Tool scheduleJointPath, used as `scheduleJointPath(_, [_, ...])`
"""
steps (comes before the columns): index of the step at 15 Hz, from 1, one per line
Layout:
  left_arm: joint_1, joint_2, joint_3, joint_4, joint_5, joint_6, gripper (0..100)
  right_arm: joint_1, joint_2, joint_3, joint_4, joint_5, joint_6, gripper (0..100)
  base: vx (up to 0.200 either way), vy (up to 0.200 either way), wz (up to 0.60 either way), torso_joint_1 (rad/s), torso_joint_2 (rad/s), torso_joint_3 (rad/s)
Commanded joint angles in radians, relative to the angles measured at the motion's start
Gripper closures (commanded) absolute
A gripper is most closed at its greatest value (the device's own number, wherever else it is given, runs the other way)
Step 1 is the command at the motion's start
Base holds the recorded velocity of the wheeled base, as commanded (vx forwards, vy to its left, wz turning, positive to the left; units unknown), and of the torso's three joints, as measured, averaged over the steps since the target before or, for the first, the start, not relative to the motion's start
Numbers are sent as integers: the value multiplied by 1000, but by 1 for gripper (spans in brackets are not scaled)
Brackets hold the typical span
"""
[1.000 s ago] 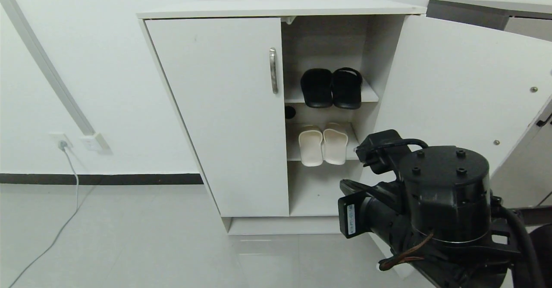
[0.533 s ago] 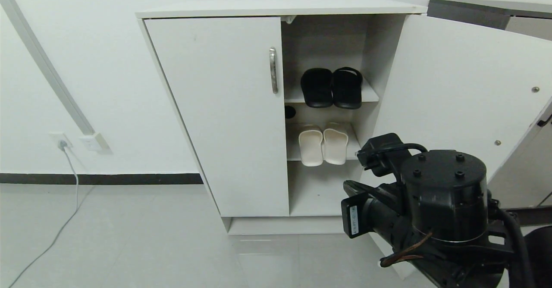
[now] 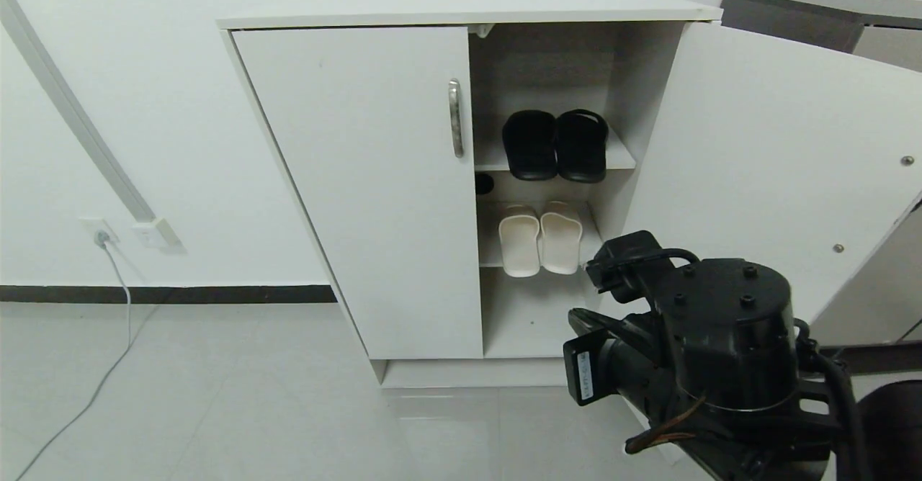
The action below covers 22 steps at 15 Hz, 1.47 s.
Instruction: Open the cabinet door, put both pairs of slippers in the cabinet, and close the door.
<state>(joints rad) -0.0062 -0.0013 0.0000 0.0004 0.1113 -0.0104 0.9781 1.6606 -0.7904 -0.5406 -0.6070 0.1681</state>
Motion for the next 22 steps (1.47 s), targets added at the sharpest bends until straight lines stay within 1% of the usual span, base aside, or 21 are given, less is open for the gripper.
scheduleJointPath(1, [0,1,0,0,1,0,100,1,2,0,-4,0,1,100,0,0,0,46,-373,-364])
scheduleJointPath(4, [0,1,0,0,1,0,100,1,2,-1,-4,0,1,100,0,0,0,36,-558,-360])
scheduleJointPath(9, [0,1,0,0,1,0,100,1,2,-1,-4,-2,-1,100,0,0,0,119,-463,-343])
scheduleJointPath(15, [0,1,0,0,1,0,100,-1,1,-3,-4,-2,-1,100,0,0,0,158,-473,-317])
scheduleJointPath(22, [0,1,0,0,1,0,100,-4,-1,-4,-4,-2,-1,100,0,0,0,202,-511,-313])
